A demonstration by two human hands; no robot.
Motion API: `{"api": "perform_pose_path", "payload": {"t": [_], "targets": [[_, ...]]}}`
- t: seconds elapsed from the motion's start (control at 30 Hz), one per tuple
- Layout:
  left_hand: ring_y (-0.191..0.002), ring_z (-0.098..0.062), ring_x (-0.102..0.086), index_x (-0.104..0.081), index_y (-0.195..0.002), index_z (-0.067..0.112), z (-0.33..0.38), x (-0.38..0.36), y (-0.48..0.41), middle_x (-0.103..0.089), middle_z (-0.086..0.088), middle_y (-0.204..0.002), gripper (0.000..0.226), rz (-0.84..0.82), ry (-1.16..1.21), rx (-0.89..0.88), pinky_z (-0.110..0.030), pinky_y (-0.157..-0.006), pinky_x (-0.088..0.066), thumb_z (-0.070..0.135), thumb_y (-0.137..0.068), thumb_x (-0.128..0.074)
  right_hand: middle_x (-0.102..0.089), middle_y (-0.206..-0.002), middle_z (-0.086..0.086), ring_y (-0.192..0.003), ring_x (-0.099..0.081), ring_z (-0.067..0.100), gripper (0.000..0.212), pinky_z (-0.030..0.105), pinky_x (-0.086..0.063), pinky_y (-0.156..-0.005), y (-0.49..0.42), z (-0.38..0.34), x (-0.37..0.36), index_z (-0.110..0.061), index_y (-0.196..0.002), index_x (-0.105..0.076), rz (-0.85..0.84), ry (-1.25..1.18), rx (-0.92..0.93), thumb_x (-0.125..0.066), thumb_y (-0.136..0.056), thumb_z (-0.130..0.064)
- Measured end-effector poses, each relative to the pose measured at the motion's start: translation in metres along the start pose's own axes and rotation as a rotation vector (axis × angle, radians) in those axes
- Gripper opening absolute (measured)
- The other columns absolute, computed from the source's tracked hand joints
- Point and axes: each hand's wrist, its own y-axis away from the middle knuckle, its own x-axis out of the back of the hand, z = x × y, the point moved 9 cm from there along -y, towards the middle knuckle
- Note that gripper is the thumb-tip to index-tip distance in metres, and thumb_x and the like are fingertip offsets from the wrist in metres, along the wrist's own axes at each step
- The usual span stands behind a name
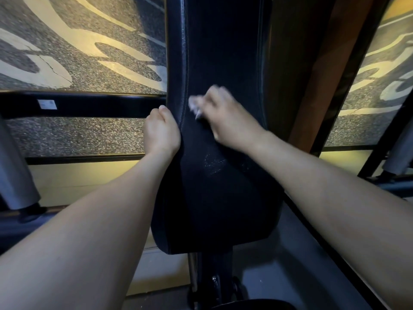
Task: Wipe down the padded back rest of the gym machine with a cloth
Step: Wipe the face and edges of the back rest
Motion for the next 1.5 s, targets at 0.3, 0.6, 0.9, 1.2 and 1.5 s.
{"api": "perform_pose_path", "payload": {"t": [0.3,0.6,0.9,1.2,1.5], "targets": [[-0.109,-0.042,-0.056,-0.062,-0.113,0.0,-0.002,0.001,-0.001,-0.063,-0.026,-0.118,0.051,0.006,-0.009,0.003,-0.038,-0.085,-0.038,0.033,-0.108,-0.024,-0.051,-0.111,0.013,-0.099,-0.047,0.027,0.053,0.037,-0.051,-0.072,0.008,-0.029,-0.01,-0.005,-0.136,-0.054,-0.052,-0.059,0.096,-0.061,-0.085,0.006],[-0.11,-0.039,-0.057,-0.061,-0.115,0.002,-0.001,0.001,0.001,-0.062,-0.023,-0.12,0.051,-0.007,-0.004,0.024,-0.038,-0.088,-0.039,0.035,-0.109,-0.023,-0.05,-0.11,0.012,-0.099,-0.047,0.027,0.046,0.037,-0.051,-0.073,0.003,-0.01,-0.003,-0.006,-0.135,-0.054,0.129,-0.056,-0.178,-0.057,-0.09,0.0],[-0.11,-0.037,-0.056,-0.061,-0.115,0.003,-0.003,0.0,0.001,-0.062,-0.02,-0.119,0.051,-0.007,0.006,0.014,-0.04,-0.091,-0.04,0.035,-0.109,-0.023,-0.05,-0.113,0.018,-0.1,-0.051,0.032,0.04,0.039,-0.049,-0.081,0.057,0.084,0.027,-0.006,-0.135,-0.052,0.286,0.178,-0.615,-0.049,-0.096,-0.013],[-0.108,-0.04,-0.056,-0.06,-0.114,0.0,-0.001,0.0,0.0,-0.061,-0.024,-0.118,0.052,-0.005,-0.025,-0.007,-0.042,-0.091,-0.041,0.035,-0.109,-0.022,-0.048,-0.109,0.016,-0.096,-0.051,0.026,0.039,0.032,-0.048,-0.081,0.071,0.085,0.025,-0.005,-0.137,-0.051,0.248,0.098,-0.526,-0.05,-0.099,-0.015],[-0.104,-0.037,-0.056,-0.06,-0.109,0.0,-0.001,-0.002,-0.001,-0.061,-0.022,-0.113,0.052,-0.001,-0.024,-0.024,-0.039,-0.086,-0.039,0.034,-0.109,-0.021,-0.042,-0.106,0.006,-0.077,-0.043,0.001,0.022,0.004,-0.039,-0.077,0.079,0.134,0.031,-0.008,-0.115,-0.061,0.349,-0.205,-0.806,-0.044,-0.103,-0.016]]}}
